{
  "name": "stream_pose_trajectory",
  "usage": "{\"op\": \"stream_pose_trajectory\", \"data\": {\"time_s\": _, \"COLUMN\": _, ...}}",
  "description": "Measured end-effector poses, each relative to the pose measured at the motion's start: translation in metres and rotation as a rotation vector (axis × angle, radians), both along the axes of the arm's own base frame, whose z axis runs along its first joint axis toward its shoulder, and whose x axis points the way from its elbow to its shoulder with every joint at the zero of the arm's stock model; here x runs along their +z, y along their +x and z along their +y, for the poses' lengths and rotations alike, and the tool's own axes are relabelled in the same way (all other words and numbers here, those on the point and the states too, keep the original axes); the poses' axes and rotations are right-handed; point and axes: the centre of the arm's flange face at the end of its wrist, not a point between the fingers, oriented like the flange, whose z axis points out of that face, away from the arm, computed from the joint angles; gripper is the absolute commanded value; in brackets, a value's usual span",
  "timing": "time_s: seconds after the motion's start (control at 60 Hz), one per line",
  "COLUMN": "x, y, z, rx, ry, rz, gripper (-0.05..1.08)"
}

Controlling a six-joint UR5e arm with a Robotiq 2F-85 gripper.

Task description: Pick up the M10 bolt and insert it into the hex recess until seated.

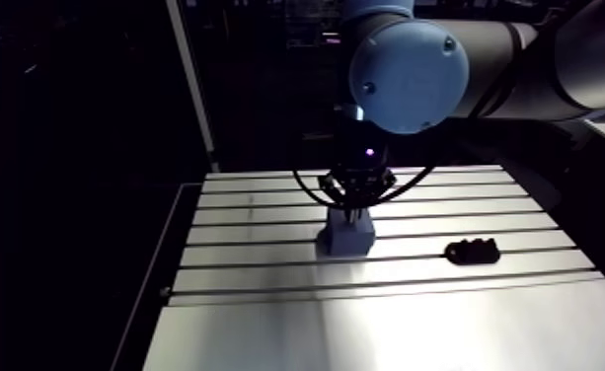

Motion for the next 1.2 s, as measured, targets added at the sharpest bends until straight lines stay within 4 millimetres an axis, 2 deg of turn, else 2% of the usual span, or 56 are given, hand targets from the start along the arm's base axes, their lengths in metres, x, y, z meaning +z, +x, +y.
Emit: {"op": "stream_pose_trajectory", "data": {"time_s": 1.2, "x": -0.0039, "y": -0.0034, "z": 0.0011, "rx": 0.003, "ry": -0.001, "rz": -0.007, "gripper": 1.08}}
